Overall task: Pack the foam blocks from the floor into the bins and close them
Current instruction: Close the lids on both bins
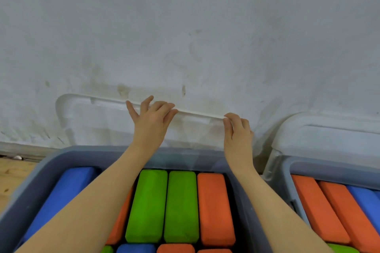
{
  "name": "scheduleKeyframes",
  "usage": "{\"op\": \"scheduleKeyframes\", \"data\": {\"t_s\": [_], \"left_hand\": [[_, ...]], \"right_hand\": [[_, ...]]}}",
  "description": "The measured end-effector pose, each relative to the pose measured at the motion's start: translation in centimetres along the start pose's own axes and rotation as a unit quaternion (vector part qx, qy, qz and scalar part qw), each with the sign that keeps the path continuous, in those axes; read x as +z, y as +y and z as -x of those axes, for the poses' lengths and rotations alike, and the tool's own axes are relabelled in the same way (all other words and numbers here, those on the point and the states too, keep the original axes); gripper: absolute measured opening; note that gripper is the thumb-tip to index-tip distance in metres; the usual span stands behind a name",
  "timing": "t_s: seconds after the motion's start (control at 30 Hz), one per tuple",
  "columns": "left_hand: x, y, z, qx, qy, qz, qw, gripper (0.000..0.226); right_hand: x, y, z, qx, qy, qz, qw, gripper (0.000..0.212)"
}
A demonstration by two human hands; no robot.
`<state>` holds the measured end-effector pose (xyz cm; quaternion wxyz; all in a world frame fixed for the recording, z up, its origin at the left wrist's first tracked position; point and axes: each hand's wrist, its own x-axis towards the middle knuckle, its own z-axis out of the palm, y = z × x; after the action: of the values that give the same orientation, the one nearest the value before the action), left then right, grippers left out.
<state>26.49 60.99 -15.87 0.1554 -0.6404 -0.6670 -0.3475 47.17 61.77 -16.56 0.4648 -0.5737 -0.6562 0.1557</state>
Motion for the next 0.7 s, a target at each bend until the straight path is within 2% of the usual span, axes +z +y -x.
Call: {"op": "scheduleKeyframes", "data": {"t_s": [0.27, 0.37, 0.53, 0.7], "left_hand": [[-3.2, 2.0, 1.2, 0.003, 0.11, -0.04, 0.993, 0.037], [-4.5, 2.9, 1.6, 0.026, 0.158, -0.081, 0.984, 0.035], [-7.0, 4.1, 3.0, 0.04, 0.192, -0.144, 0.97, 0.032], [-11.5, 6.4, 3.8, 0.022, 0.208, -0.17, 0.963, 0.033]], "right_hand": [[-2.8, -2.5, 0.5, -0.071, 0.064, -0.019, 0.995, 0.028], [-3.5, -2.8, 1.5, -0.084, 0.093, -0.045, 0.991, 0.036], [-4.8, -3.4, 3.0, -0.091, 0.085, -0.123, 0.985, 0.036], [-8.3, -6.0, 3.7, -0.115, 0.059, -0.135, 0.982, 0.039]]}}
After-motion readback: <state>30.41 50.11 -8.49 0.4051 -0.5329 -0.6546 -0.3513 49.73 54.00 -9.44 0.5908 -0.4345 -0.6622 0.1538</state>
